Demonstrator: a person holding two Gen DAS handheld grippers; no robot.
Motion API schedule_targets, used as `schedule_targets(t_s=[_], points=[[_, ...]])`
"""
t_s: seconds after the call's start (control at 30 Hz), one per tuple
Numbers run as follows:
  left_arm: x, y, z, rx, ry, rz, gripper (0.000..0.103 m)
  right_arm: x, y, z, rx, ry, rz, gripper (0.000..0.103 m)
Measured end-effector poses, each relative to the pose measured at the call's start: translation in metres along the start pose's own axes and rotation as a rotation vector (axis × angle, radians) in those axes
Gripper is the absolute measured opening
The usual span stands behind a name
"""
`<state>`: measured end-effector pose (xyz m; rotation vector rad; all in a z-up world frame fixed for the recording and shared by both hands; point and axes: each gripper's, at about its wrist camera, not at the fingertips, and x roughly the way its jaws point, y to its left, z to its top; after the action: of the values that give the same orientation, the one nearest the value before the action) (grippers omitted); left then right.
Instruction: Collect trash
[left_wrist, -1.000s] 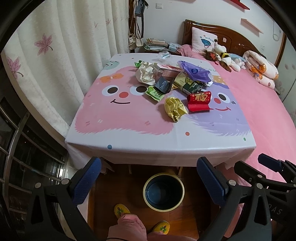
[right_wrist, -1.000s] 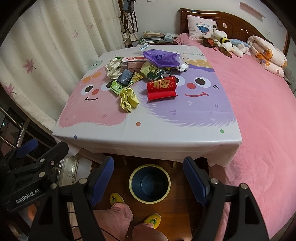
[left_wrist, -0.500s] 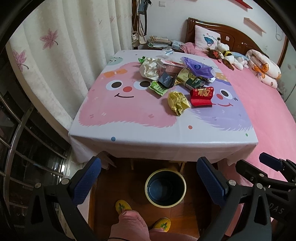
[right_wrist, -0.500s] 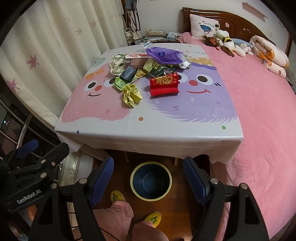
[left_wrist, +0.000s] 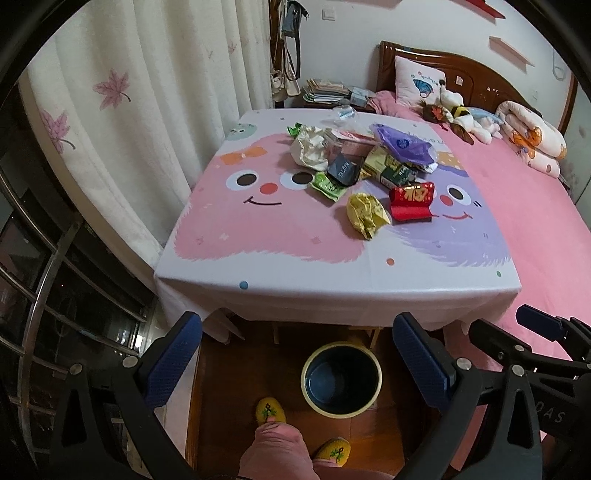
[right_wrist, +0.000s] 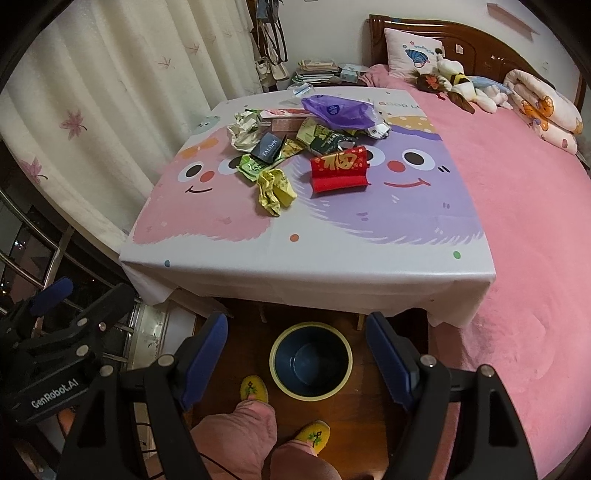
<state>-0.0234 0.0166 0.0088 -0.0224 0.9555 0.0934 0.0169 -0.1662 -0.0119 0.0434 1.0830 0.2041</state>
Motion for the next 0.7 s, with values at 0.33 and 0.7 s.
schedule_targets(t_s=[0.33,0.7], points=[[0.015,0.016,0.029,-0.01,-0.01,0.002,0.102,0.014,0.009,0.028,0.01,-0.008,0.026,0.078],[0.079,0.024,0.103,0.08,0.04,-0.019,0.102,0.074,0.016,0.089,0.048,0.026,0.044,0.078]])
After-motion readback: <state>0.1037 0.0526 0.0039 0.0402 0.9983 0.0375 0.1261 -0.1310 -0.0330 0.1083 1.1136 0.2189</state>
